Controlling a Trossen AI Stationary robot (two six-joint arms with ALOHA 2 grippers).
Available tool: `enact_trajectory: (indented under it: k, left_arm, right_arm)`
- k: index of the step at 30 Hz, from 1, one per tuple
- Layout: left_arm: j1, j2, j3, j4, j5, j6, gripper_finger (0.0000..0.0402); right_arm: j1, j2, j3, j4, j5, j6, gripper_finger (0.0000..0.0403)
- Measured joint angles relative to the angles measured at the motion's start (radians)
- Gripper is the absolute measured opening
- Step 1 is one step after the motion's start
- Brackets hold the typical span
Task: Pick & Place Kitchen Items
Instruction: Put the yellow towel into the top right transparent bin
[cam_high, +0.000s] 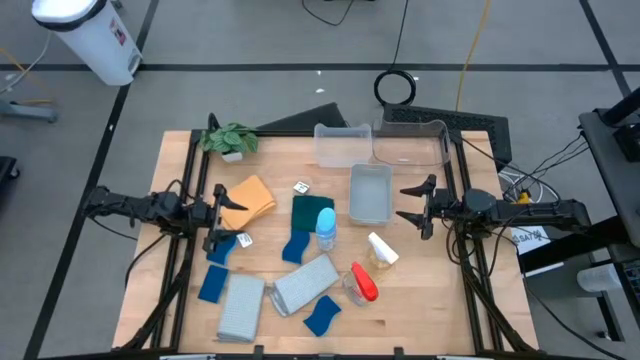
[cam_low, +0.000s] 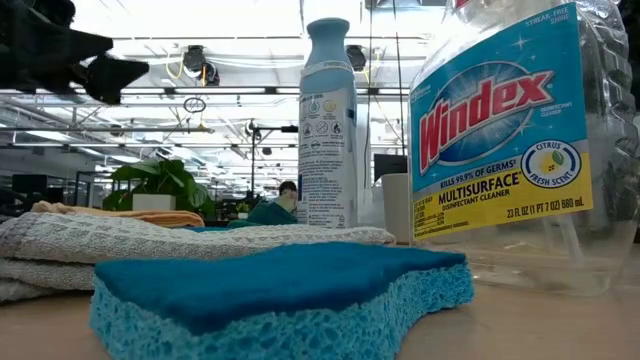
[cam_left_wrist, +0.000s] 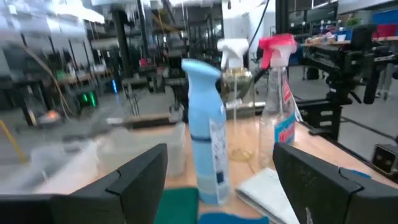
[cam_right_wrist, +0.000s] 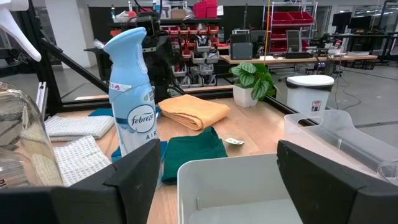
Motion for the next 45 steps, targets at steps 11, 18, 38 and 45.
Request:
enact_trajectory:
  k: [11, 18, 38, 45]
  left_arm:
    - [0.000, 0.000, 0.000, 0.284, 0.000, -0.022, 0.0296]
    - [0.000, 0.000, 0.000, 0.397, -0.036, -0.096, 0.0296]
    - [0.000, 0.000, 0.000, 0.417, -0.725, -0.025, 0.0296]
    - [0.000, 0.000, 0.000, 0.354, -0.740, -0.101, 0.0296]
  right_arm:
    - [0.000, 0.000, 0.000, 0.000, 0.000, 0.000, 0.0293]
    - [0.000, 0.000, 0.000, 0.000, 0.000, 0.000, 0.0293]
    - [0.000, 0.000, 0.000, 0.000, 0.000, 0.000, 0.0293]
    - [0.000, 0.000, 0.000, 0.000, 0.000, 0.000, 0.0293]
